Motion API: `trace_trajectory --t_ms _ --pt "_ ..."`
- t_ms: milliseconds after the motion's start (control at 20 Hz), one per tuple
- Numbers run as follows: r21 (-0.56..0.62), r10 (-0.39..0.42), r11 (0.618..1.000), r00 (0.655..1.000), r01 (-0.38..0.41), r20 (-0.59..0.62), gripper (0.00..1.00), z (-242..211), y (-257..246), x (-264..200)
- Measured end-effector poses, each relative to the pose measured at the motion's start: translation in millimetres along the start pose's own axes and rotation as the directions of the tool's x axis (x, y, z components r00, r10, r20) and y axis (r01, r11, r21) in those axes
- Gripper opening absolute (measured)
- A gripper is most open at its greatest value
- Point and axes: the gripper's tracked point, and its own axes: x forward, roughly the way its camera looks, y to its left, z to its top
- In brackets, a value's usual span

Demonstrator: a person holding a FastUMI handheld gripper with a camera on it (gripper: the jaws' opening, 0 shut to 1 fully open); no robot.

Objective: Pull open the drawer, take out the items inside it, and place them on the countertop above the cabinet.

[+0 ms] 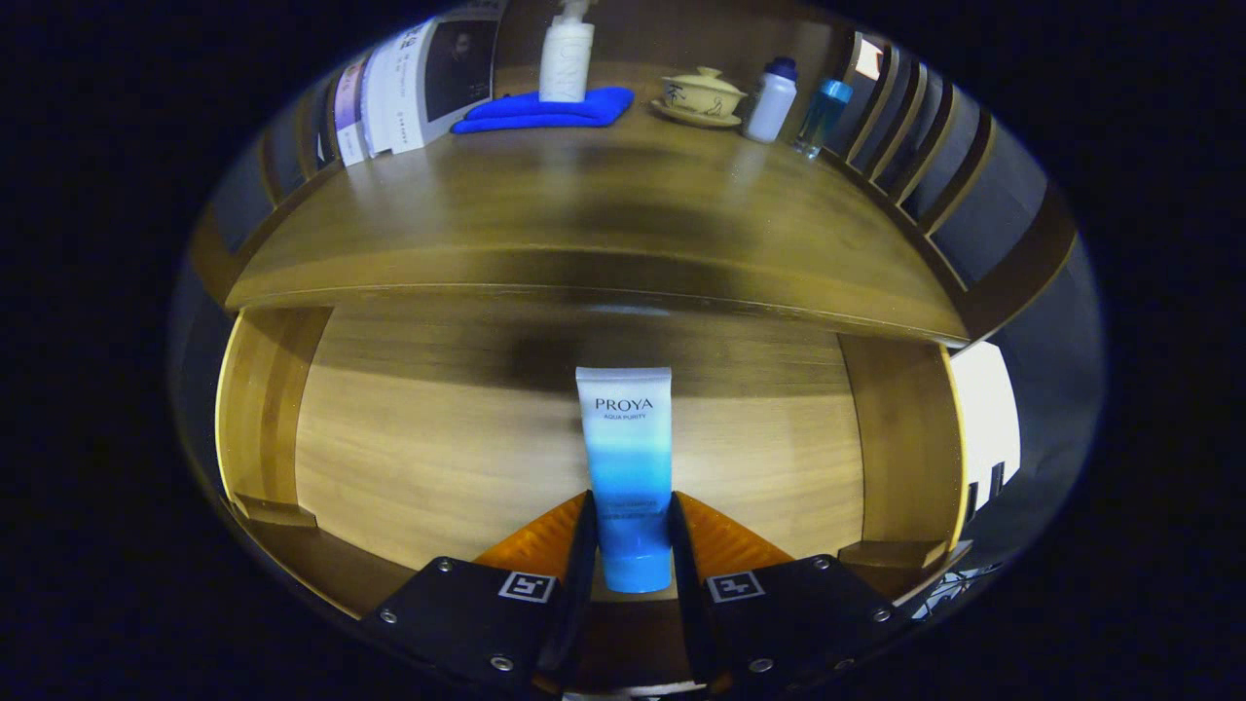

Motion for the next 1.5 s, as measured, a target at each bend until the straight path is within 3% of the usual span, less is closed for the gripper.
trace_trajectory --t_ms 200,700,950,1500 --pt "-0.025 -0.057 0.998 0.997 0.058 0.044 0.42 4 -14 -34" --pt "0.015 -0.076 0.997 0.977 0.075 0.201 0.42 59 -38 -74" --pt "0.024 -0.083 0.997 0.966 0.080 0.245 0.42 99 -45 -61" --pt "-0.003 -0.013 1.000 0.960 0.014 0.281 0.42 170 -11 -16"
